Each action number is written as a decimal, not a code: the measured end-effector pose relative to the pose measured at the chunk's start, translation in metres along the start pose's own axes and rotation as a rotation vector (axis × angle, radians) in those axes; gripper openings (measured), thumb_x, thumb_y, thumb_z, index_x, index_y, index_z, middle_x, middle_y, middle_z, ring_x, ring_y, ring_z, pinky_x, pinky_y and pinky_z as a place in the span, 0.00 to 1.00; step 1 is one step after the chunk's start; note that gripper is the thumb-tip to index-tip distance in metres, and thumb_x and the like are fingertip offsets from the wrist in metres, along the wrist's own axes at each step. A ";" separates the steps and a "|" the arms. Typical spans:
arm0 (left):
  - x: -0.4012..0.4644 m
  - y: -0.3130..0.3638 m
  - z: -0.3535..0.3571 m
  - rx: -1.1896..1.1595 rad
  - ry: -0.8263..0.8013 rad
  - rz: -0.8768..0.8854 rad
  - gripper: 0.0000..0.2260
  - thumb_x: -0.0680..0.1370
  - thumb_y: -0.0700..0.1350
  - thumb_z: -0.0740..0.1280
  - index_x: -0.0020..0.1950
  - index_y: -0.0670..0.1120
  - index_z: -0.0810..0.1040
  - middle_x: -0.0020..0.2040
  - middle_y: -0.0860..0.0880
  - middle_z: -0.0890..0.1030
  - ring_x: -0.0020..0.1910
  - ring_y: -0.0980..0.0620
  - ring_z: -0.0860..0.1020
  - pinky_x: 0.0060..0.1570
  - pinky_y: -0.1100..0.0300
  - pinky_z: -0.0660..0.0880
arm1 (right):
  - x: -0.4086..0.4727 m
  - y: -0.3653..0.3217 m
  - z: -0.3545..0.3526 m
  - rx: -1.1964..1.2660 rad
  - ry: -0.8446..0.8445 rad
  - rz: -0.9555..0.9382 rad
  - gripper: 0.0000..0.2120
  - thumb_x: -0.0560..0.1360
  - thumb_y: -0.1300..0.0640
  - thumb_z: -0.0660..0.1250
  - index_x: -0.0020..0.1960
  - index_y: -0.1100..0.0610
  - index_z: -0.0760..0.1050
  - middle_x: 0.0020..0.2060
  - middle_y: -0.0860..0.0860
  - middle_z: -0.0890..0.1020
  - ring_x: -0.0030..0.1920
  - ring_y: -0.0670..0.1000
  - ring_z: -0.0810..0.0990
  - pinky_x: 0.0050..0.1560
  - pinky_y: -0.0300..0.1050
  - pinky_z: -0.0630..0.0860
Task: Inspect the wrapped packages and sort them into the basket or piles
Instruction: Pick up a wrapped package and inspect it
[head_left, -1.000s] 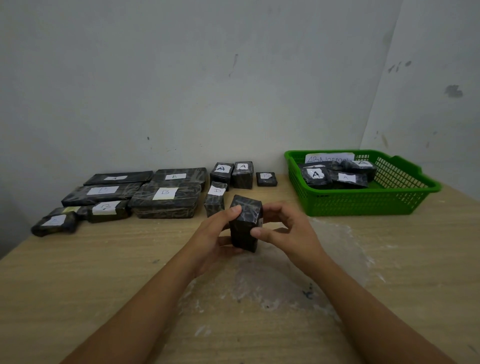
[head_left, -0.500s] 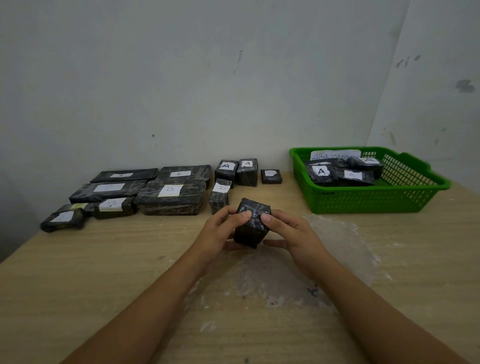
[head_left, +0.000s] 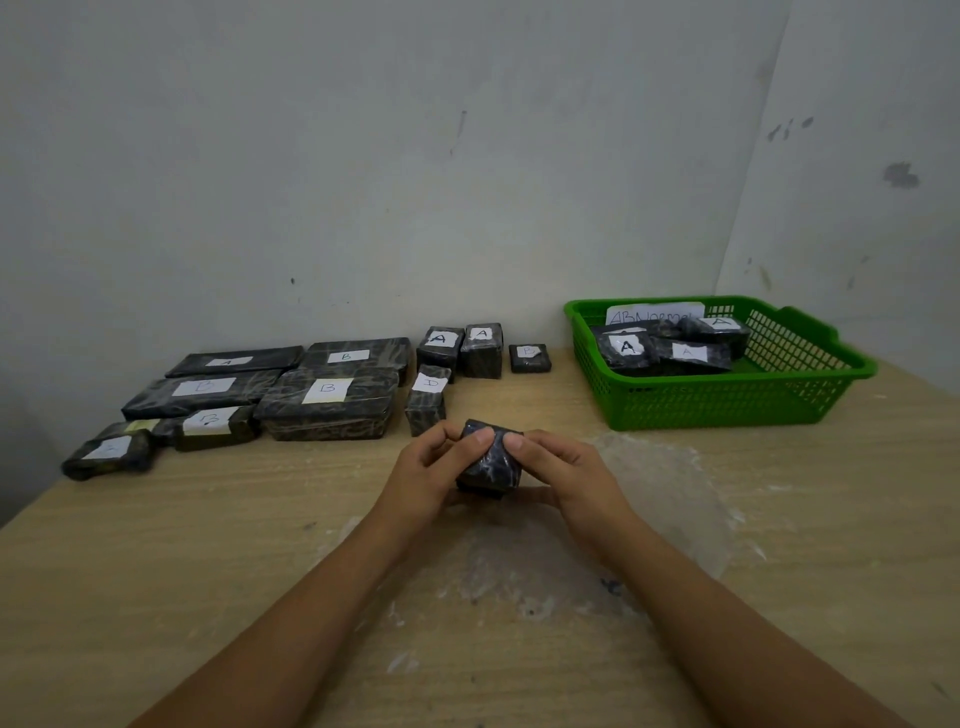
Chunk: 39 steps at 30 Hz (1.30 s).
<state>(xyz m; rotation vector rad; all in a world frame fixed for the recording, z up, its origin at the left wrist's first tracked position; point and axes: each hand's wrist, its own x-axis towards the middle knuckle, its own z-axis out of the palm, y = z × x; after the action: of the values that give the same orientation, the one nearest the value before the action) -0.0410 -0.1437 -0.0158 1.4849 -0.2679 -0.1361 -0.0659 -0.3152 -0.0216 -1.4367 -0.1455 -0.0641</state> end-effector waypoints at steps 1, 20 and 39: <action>0.000 0.000 0.001 0.002 0.000 0.001 0.15 0.73 0.54 0.72 0.47 0.43 0.77 0.47 0.45 0.84 0.46 0.49 0.85 0.41 0.56 0.82 | 0.000 -0.001 0.000 0.021 -0.003 0.006 0.18 0.74 0.50 0.71 0.54 0.63 0.85 0.48 0.55 0.87 0.51 0.53 0.85 0.51 0.51 0.84; 0.003 0.003 0.000 -0.003 0.000 -0.030 0.07 0.80 0.48 0.69 0.48 0.45 0.79 0.49 0.44 0.84 0.50 0.44 0.85 0.42 0.58 0.81 | 0.001 -0.004 0.001 -0.094 0.041 -0.028 0.08 0.78 0.54 0.72 0.55 0.54 0.84 0.44 0.45 0.87 0.49 0.44 0.85 0.52 0.49 0.80; 0.005 -0.009 -0.009 0.574 -0.061 0.051 0.20 0.75 0.55 0.77 0.60 0.59 0.71 0.56 0.58 0.82 0.48 0.61 0.83 0.46 0.62 0.79 | 0.006 -0.022 -0.009 -0.134 0.255 0.168 0.19 0.80 0.33 0.58 0.55 0.47 0.75 0.49 0.50 0.83 0.37 0.55 0.88 0.32 0.51 0.82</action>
<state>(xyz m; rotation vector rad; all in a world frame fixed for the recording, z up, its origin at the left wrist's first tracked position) -0.0334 -0.1365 -0.0245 2.0426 -0.4170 -0.0646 -0.0628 -0.3265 -0.0005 -1.5556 0.1919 -0.1199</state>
